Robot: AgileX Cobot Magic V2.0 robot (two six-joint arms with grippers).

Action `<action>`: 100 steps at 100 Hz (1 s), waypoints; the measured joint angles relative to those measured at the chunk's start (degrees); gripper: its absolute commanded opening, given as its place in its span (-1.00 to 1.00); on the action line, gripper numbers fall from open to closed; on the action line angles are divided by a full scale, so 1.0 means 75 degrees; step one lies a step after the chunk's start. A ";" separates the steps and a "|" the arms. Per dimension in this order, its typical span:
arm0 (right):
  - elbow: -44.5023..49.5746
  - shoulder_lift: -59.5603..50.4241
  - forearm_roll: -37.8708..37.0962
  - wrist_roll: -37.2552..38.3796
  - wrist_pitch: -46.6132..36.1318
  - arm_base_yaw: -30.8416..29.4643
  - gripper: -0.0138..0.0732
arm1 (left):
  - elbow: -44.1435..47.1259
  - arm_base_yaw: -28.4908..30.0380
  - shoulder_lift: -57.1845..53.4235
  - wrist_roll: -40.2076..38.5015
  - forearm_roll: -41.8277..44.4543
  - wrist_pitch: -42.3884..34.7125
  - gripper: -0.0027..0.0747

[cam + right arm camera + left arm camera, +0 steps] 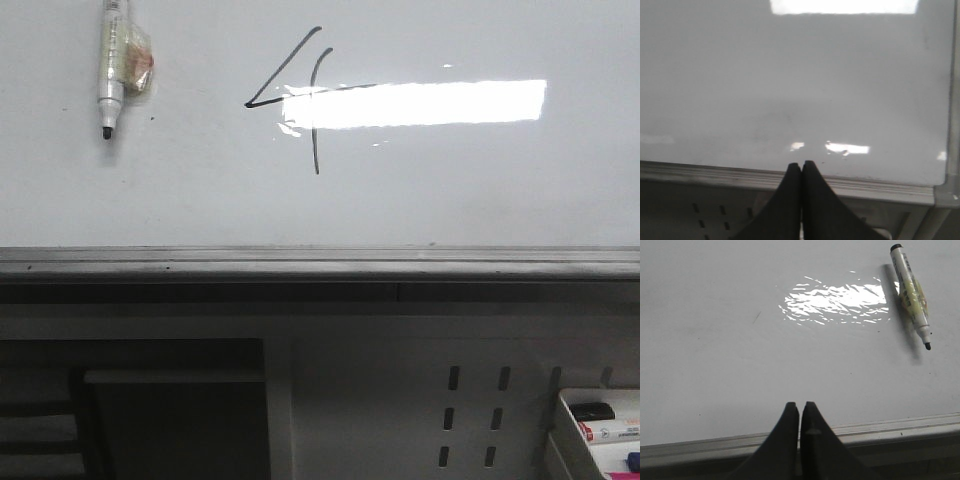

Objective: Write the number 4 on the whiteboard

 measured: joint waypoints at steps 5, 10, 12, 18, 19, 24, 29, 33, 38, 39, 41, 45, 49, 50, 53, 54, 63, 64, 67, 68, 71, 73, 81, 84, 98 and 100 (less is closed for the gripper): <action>0.0163 -0.0229 -0.0665 0.0462 -0.0205 0.0000 -0.83 | 0.0000 0.0000 0.0000 0.0000 0.0000 0.0000 -0.98; 0.0376 -0.0543 -0.1092 0.0825 -0.0378 0.0000 -0.83 | 0.0000 0.0000 0.0000 0.0000 0.0000 0.0000 -0.98; 0.0471 -0.0688 -0.1249 0.0970 -0.0420 0.0000 -0.83 | 0.0000 0.0000 0.0000 0.0000 0.0000 0.0000 -0.98; 0.0758 -0.1163 -0.1595 0.1289 -0.0477 0.0000 -0.83 | 0.0000 0.0000 0.0000 0.0000 0.0000 0.0000 -0.98; 0.0790 -0.1214 -0.1658 0.1344 -0.0493 0.0000 -0.83 | 0.0000 0.0000 0.0000 0.0000 0.0000 0.0000 -0.98; 0.1011 -0.1522 -0.1858 0.1467 -0.0523 0.0000 -0.83 | 0.0000 0.0000 0.0000 0.0000 0.0000 0.0000 -0.98; 0.1212 -0.1656 -0.2030 0.1535 -0.0542 0.0000 -0.83 | 0.0000 0.0000 0.0000 0.0000 0.0000 0.0000 -0.98; 0.1376 -0.1695 -0.2118 0.1554 -0.0591 0.0000 -0.83 | 0.0000 0.0000 0.0000 0.0000 0.0000 0.0000 -0.98; 0.1416 -0.1707 -0.2210 0.1574 -0.0522 0.0000 -0.83 | 0.0000 0.0000 0.0000 0.0000 0.0000 0.0000 -0.98; 0.1416 -0.1707 -0.2210 0.1574 -0.0522 0.0000 -0.83 | 0.0000 0.0000 0.0000 0.0000 0.0000 0.0000 -0.98; 0.1416 -0.1707 -0.2210 0.1595 -0.0576 0.0000 -0.83 | 0.0000 0.0000 0.0000 0.0000 0.0000 0.0000 -0.98; 0.1416 -0.1711 -0.2210 0.1593 -0.0626 0.0000 -0.83 | 0.0000 0.0000 0.0000 0.0000 0.0000 0.0000 -0.98; 0.1416 -0.1711 -0.2210 0.1521 -0.0626 0.0000 -0.83 | 0.0000 0.0000 0.0000 0.0000 0.0000 0.0000 -0.98; 0.1416 -0.1711 -0.2210 0.1502 -0.0645 0.0000 -0.83 | 0.0000 0.0000 0.0000 0.0000 0.0000 0.0000 -0.98; 0.1416 -0.1711 -0.2210 0.1390 -0.0664 0.0000 -0.83 | 0.0000 0.0000 0.0000 0.0000 0.0000 0.0000 -0.98; 0.1416 -0.1711 -0.2210 0.1343 -0.0683 0.0000 -0.83 | 0.0000 0.0000 0.0000 0.0000 0.0000 0.0000 -0.98; 0.1416 -0.1711 -0.2210 0.1093 -0.0744 0.0000 -0.83 | 0.0000 0.0000 0.0000 0.0000 0.0000 0.0000 -0.98; 0.1416 -0.1711 -0.2210 0.1091 -0.0744 0.0000 -0.83 | 0.0000 0.0000 0.0000 0.0000 0.0000 0.0000 -0.98; 0.1416 -0.1711 -0.2159 0.1057 -0.0761 0.0000 -0.83 | 0.0000 0.0000 0.0000 0.0000 0.0000 0.0000 -0.98; 0.1416 -0.1711 -0.2123 0.1057 -0.0761 0.0000 -0.83 | 0.0000 0.0000 0.0000 0.0000 0.0000 0.0000 -0.98; 0.1416 -0.1711 -0.2053 0.1038 -0.0761 0.0000 -0.83 | 0.0000 0.0000 0.0000 0.0000 0.0000 0.0000 -0.98; 0.1416 -0.1711 -0.2017 0.1028 -0.0761 0.0000 -0.83 | 0.0000 0.0000 0.0000 0.0000 0.0000 0.0000 -0.98; 0.1416 -0.1711 -0.1923 0.1003 -0.0761 0.0000 -0.83 | 0.0000 0.0000 0.0000 0.0000 0.0000 0.0000 -0.98; 0.1416 -0.1711 -0.1902 0.0991 -0.0761 0.0000 -0.83 | 0.0000 0.0000 0.0000 0.0000 0.0000 0.0000 -0.98; 0.1416 -0.1711 -0.1852 0.0991 -0.0761 0.0000 -0.83 | 0.0000 0.0000 0.0000 0.0000 0.0000 0.0000 -0.98; 0.1416 -0.1711 -0.1852 0.0991 -0.0761 0.0000 -0.83 | 0.0000 0.0000 0.0000 0.0000 0.0000 0.0000 -0.98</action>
